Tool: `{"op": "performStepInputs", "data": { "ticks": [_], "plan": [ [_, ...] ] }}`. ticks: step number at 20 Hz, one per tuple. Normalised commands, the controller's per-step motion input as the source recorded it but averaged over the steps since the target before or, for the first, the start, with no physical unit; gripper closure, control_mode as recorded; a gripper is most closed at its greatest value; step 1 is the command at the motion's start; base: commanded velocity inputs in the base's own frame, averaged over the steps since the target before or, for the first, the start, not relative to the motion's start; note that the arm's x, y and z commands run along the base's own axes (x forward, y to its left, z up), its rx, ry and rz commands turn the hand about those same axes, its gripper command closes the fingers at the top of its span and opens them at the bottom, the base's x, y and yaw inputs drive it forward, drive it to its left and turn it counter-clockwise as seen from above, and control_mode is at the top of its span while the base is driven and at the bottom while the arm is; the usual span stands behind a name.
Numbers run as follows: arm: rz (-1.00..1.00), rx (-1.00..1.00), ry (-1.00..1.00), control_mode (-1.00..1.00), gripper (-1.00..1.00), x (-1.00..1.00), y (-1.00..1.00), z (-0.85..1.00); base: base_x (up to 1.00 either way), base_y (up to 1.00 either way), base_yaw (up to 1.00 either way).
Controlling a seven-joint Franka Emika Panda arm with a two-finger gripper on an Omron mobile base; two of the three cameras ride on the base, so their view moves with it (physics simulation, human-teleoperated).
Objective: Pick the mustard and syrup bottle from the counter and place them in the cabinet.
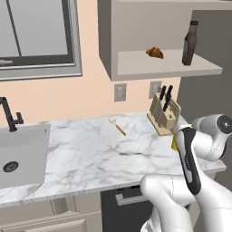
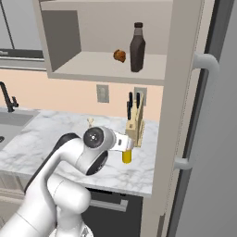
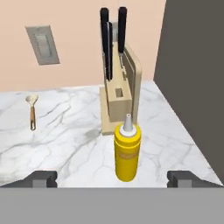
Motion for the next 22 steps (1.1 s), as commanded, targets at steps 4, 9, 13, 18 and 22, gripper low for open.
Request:
{"op": "performStepInputs", "data": {
  "ticks": [4, 9, 13, 18, 22],
  "plan": [
    [0.00, -0.13, 0.06, -1.00, -1.00, 0.00, 0.00, -0.05, 0.00, 0.00, 0.00],
    [0.00, -0.02, 0.10, -1.00, -1.00, 0.11, 0.00, -0.21, 0.00, 0.00, 0.00],
    [0.03, 0.00, 0.14, -1.00, -1.00, 0.15, -0.05, -0.39, 0.00, 0.00, 0.00],
    [0.03, 0.00, 0.15, -1.00, -1.00, 0.18, -0.10, -0.32, 0.00, 0.00, 0.00],
    [0.02, 0.01, 0.16, -1.00, -1.00, 0.28, -0.15, -0.34, 0.00, 0.00, 0.00]
  ]
}}
